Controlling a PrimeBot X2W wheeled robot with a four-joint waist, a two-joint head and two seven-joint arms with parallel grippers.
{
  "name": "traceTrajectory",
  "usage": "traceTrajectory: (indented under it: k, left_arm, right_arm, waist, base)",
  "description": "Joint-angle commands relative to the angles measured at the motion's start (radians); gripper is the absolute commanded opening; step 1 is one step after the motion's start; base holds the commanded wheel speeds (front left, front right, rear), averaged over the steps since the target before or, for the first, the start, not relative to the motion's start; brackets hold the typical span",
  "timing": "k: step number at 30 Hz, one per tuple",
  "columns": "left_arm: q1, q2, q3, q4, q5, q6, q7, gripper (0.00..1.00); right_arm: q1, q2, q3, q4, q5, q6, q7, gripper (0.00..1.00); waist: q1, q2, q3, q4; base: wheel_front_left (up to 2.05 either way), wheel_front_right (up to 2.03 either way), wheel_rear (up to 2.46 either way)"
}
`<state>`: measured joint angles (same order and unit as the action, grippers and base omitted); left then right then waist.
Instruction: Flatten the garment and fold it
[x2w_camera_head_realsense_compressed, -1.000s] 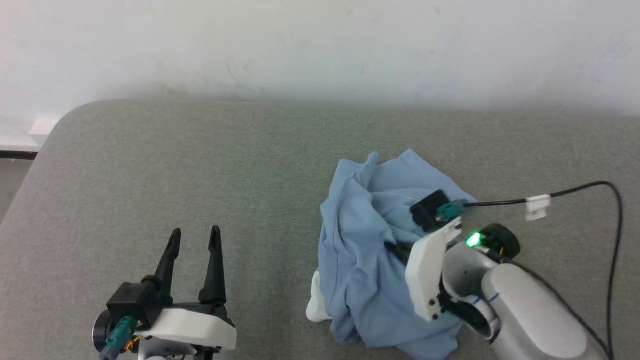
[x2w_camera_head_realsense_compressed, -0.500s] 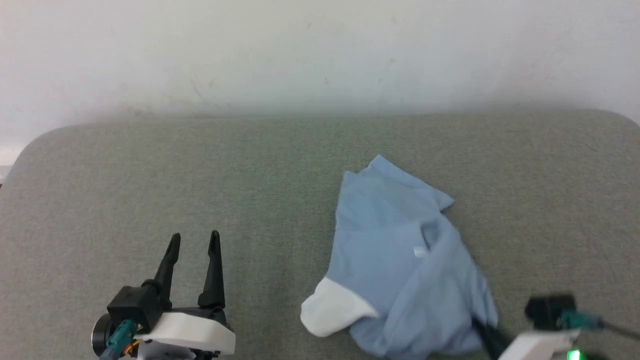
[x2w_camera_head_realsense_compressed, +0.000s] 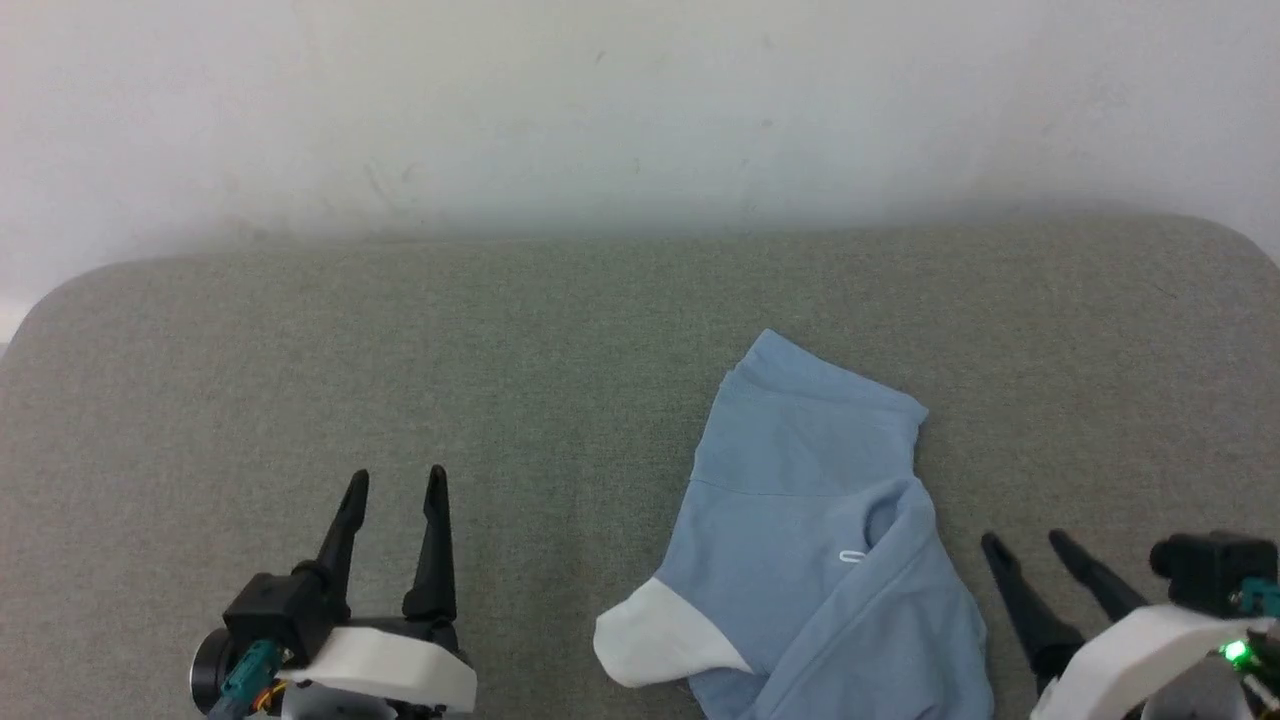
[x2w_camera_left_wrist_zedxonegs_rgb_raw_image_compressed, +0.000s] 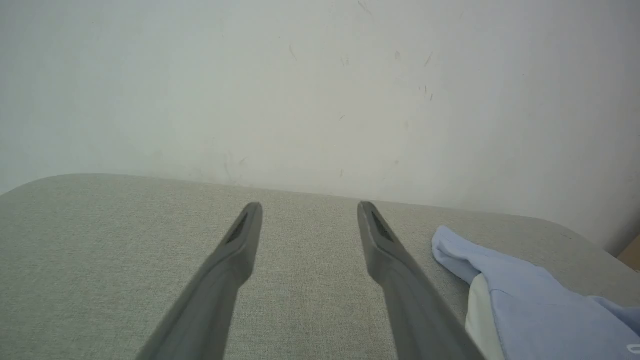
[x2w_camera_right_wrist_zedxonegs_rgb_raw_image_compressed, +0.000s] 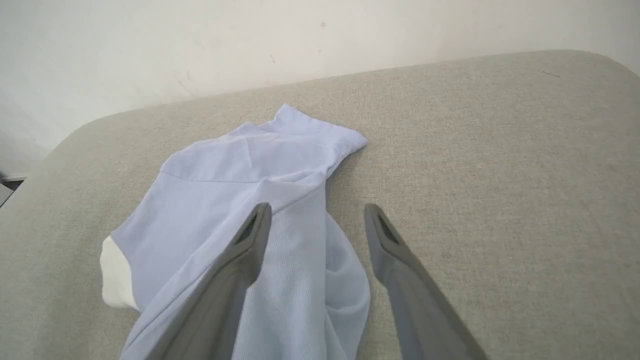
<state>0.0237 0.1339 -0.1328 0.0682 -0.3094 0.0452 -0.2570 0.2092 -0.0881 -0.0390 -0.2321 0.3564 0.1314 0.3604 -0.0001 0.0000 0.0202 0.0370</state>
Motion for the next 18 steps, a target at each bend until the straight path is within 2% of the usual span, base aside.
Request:
traceTrajectory:
  k: [1,4,5,10,14,15,16,17,18]
  left_arm:
    - [-0.005,0.002,-0.001,-0.005,-0.003,0.002,-0.004,1.00]
    - [-0.018,-0.001,-0.008,-0.007,-0.002,-0.001,-0.004,1.00]
    - [-0.018,-0.001,-0.008,-0.007,-0.002,-0.001,-0.004,1.00]
    - [-0.030,-0.008,-0.011,0.002,-0.001,-0.002,-0.004,1.00]
    - [-0.037,-0.017,-0.008,0.004,0.001,-0.001,-0.005,1.00]
    - [-0.039,-0.019,-0.009,0.004,0.002,-0.001,-0.005,1.00]
    - [-0.040,-0.022,-0.010,0.005,0.003,-0.001,-0.005,1.00]
    - [-0.042,-0.024,-0.011,0.006,0.003,-0.002,-0.005,1.00]
    - [-0.043,-0.025,-0.010,0.007,0.003,-0.002,-0.005,1.00]
  right_arm:
    - [-0.063,-0.021,-0.015,0.040,0.021,-0.001,0.006,1.00]
    - [-0.172,-0.085,0.014,0.152,0.069,-0.001,0.067,1.00]
    - [-0.172,-0.085,0.014,0.152,0.069,-0.001,0.067,1.00]
    - [-0.330,-0.178,0.131,0.304,0.177,-0.001,0.205,1.00]
    - [-0.421,-0.207,0.206,0.421,0.257,-0.001,0.310,1.00]
    - [-0.436,-0.211,0.227,0.447,0.281,-0.001,0.347,0.96]
    - [-0.453,-0.220,0.245,0.460,0.295,-0.001,0.360,0.42]
    - [-0.467,-0.226,0.259,0.466,0.310,-0.001,0.364,0.00]
    - [-0.479,-0.235,0.272,0.466,0.319,-0.001,0.363,0.00]
  waist:
    - [0.0001,0.0000,0.013,0.012]
    - [0.0001,0.0000,0.029,0.030]
    - [0.0001,0.0000,0.029,0.030]
    - [0.0001,0.0000,0.048,0.050]
    - [0.0001,0.0000,0.060,0.054]
    - [0.0001,0.0000,0.061,0.055]
    - [0.0001,0.0000,0.062,0.056]
    - [0.0001,0.0000,0.063,0.057]
    - [0.0001,0.0000,0.062,0.057]
  base:
    - [0.00,0.00,0.00]
    - [0.00,0.00,0.00]
    - [0.00,0.00,0.00]
    - [0.00,0.00,0.00]
    - [0.00,0.00,0.00]
    - [0.00,0.00,0.00]
    - [0.00,0.00,0.00]
    - [0.00,0.00,0.00]
    - [0.00,0.00,0.00]
